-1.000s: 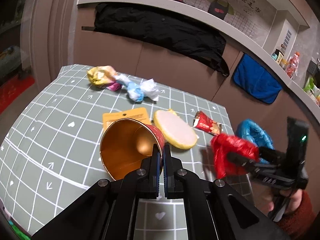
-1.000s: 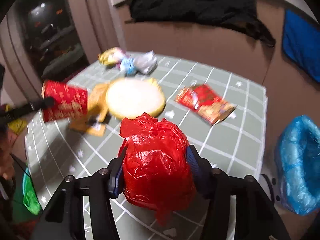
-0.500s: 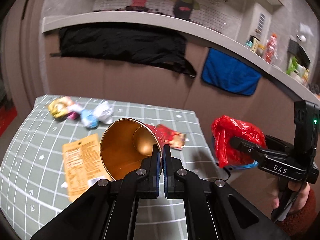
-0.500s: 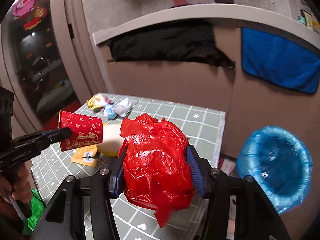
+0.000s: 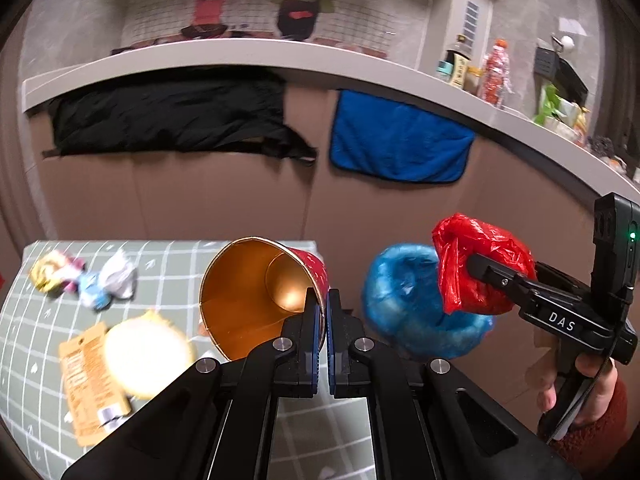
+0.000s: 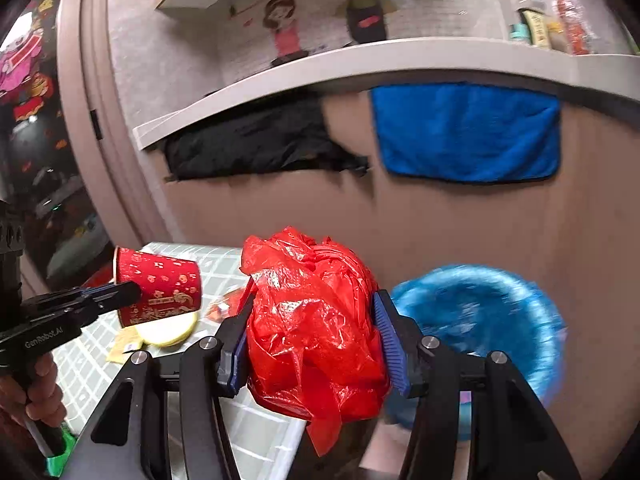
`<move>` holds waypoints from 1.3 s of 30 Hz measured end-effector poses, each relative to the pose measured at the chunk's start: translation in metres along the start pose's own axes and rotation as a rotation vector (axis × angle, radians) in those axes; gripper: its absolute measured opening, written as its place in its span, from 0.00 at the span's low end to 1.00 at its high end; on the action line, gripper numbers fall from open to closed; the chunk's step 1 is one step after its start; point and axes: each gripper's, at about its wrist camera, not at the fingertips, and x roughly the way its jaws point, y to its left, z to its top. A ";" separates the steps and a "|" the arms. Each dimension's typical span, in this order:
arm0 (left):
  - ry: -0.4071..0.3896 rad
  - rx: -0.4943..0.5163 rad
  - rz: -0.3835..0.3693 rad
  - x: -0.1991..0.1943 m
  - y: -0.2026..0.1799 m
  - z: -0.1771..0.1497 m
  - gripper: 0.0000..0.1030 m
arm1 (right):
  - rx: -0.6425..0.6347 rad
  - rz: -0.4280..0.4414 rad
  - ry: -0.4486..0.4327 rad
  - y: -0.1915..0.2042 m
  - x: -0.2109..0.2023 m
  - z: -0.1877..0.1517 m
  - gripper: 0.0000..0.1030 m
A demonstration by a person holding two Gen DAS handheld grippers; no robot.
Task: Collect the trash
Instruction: 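Carry the red bag and red cup over the blue bin with both grippers, then open both grippers to drop the bag and cup into the bin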
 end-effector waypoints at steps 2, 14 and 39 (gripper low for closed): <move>-0.007 0.022 -0.026 0.009 -0.014 0.007 0.02 | 0.003 -0.039 -0.020 -0.014 -0.006 0.002 0.49; 0.022 0.100 -0.169 0.080 -0.083 0.025 0.02 | 0.047 -0.193 -0.071 -0.082 -0.021 0.009 0.49; 0.188 0.091 -0.219 0.189 -0.117 0.010 0.02 | 0.165 -0.234 0.052 -0.164 0.040 -0.018 0.49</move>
